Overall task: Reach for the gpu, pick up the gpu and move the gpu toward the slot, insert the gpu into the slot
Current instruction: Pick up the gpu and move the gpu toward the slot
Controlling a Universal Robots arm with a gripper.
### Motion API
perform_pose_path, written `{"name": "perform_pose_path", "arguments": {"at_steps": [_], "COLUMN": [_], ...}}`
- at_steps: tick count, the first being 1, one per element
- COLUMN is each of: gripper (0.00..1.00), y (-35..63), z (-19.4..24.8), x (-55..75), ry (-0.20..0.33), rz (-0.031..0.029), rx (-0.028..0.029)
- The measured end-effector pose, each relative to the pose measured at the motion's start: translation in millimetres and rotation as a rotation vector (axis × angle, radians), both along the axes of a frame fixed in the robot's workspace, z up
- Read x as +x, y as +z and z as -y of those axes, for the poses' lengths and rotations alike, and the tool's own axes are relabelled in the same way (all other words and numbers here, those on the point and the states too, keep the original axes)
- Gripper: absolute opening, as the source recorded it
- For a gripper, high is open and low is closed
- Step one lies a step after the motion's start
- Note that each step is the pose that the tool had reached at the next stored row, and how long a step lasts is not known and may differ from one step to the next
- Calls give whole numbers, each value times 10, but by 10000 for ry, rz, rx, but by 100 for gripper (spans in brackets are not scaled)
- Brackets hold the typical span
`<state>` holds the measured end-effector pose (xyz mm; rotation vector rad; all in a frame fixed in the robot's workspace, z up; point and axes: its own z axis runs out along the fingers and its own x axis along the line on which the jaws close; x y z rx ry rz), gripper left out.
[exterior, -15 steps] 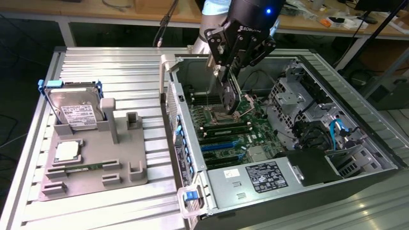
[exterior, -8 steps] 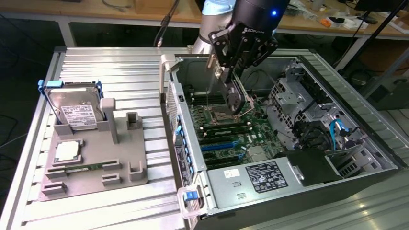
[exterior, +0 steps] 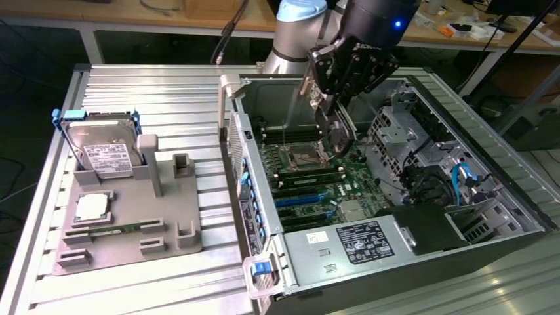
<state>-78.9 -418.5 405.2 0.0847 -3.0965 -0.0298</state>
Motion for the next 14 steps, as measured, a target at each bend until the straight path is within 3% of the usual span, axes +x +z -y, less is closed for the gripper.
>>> {"name": "perform_pose_path", "arguments": {"at_steps": [14], "gripper": [27], "y": [-83], "z": [0], "x": [457], "ry": [54], "rz": [-1], "rx": [-1]}}
